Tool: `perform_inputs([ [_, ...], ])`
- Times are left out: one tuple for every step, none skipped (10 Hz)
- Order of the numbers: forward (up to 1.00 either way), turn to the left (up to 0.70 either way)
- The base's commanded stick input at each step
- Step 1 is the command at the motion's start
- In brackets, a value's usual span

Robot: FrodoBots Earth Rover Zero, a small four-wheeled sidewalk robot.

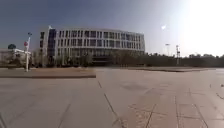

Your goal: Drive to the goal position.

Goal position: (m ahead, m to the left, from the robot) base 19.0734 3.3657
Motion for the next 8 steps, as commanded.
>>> perform_inputs([
  [0.7,0.0],
  [0.7,0.0],
  [0.7,0.0],
  [0.7,0.0],
  [0.7,0.0],
  [0.7,0.0],
  [0.7,0.0],
  [0.7,0.0],
])
